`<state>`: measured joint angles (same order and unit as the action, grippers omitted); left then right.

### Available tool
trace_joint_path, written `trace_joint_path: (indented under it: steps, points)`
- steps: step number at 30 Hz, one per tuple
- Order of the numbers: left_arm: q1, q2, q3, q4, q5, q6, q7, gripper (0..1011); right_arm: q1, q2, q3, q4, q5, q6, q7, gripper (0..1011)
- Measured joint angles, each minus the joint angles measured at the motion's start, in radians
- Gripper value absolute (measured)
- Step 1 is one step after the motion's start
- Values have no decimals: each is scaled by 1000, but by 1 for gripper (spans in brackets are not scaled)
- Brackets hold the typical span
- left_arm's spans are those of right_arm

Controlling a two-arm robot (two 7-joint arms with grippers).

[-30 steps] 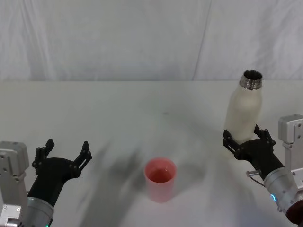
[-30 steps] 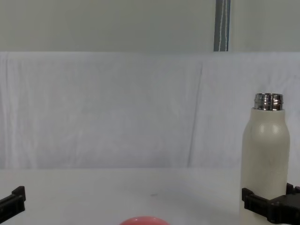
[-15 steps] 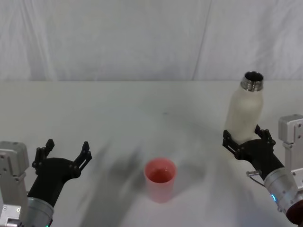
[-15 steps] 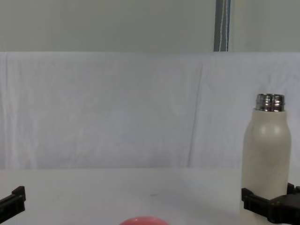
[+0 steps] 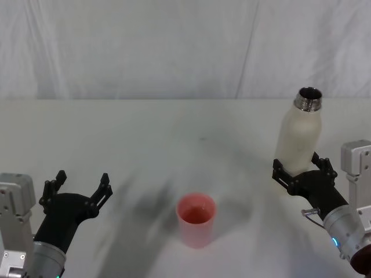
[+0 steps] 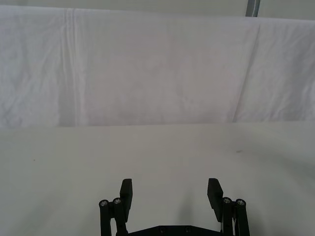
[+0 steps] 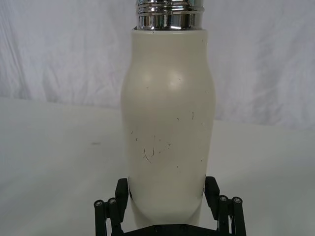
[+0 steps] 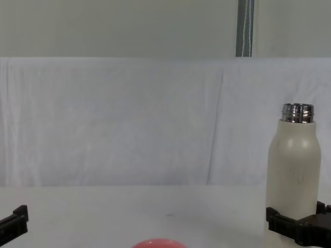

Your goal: Grasp the thermos with one hand and pour water into the cup lid.

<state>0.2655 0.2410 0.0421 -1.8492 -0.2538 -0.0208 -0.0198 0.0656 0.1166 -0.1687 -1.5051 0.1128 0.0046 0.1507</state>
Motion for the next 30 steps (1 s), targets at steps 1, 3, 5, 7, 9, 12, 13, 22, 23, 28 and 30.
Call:
trace_joint_path:
  steps: [1,3,5,7,9,12,13,22,23,28,30]
  points:
    - [0,0,0,0,0,0,0,1001,0,0,0,0,0,0,0,1001]
    - [0,0,0,0,0,0,0,1001,0,0,0,0,0,0,0,1001]
    - [0,0,0,0,0,0,0,1001,0,0,0,0,0,0,0,1001]
    - [0,0,0,0,0,0,0,1001,0,0,0,0,0,0,0,1001]
    - [0,0,0,0,0,0,0,1001,-1,0,0,-1,0,0,0,1001]
    - [0,0,0,0,0,0,0,1001,-7,2,1,-4,0,0,0,1001]
    - [0,0,0,0,0,0,0,1001,-8,2,1,-4,0,-1,0,1001]
    - [0,0,0,0,0,0,0,1001,-14,11,2,-7,1,3,9,1001]
    - [0,0,0,0,0,0,0,1001,-17,13,3,-9,1,4,10,1001]
    - [0,0,0,0,0,0,0,1001,-27,19,6,-16,4,9,11,1001]
    - [0,0,0,0,0,0,0,1001,-33,21,9,-21,7,11,12,1001]
